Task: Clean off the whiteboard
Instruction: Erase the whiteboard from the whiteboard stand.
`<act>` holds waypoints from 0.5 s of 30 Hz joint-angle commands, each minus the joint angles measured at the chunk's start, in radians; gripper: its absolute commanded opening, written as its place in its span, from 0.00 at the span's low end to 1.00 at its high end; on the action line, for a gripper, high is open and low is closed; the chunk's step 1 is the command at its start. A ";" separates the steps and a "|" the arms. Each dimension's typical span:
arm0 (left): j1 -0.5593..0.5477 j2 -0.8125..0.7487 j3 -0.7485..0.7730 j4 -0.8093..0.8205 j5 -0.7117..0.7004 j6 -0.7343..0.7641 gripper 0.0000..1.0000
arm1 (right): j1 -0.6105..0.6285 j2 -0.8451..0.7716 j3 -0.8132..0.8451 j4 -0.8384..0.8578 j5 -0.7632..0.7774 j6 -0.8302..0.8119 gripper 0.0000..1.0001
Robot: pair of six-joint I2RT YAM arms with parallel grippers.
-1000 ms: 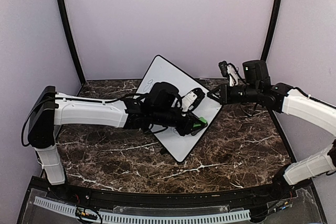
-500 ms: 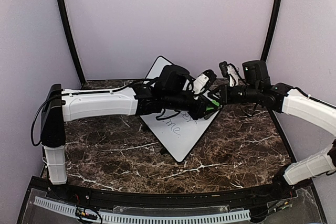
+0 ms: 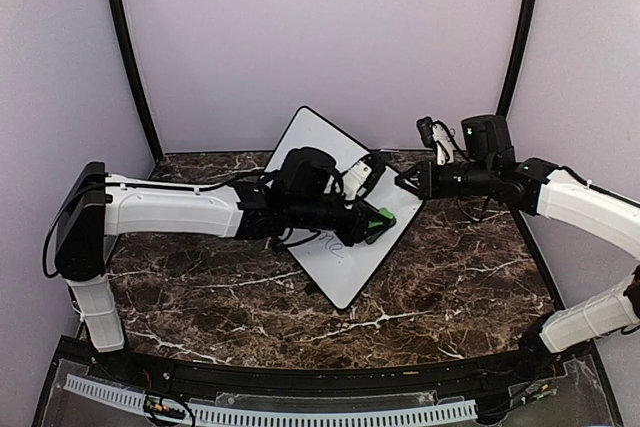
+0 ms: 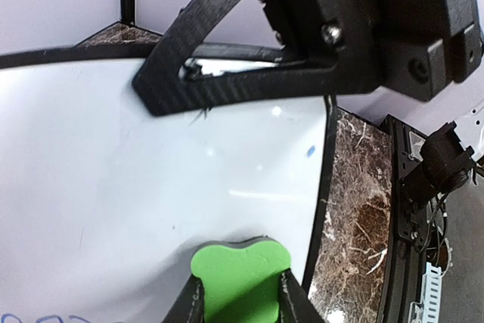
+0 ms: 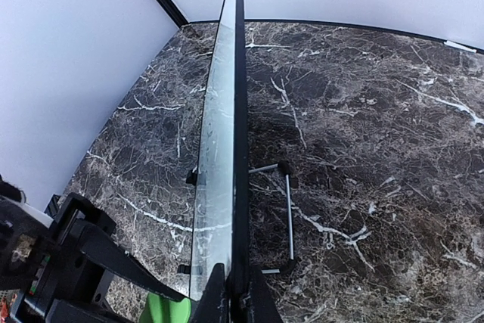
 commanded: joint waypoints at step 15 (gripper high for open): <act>0.042 0.174 0.217 -0.154 -0.081 0.012 0.04 | 0.101 0.017 -0.017 -0.041 -0.187 -0.101 0.00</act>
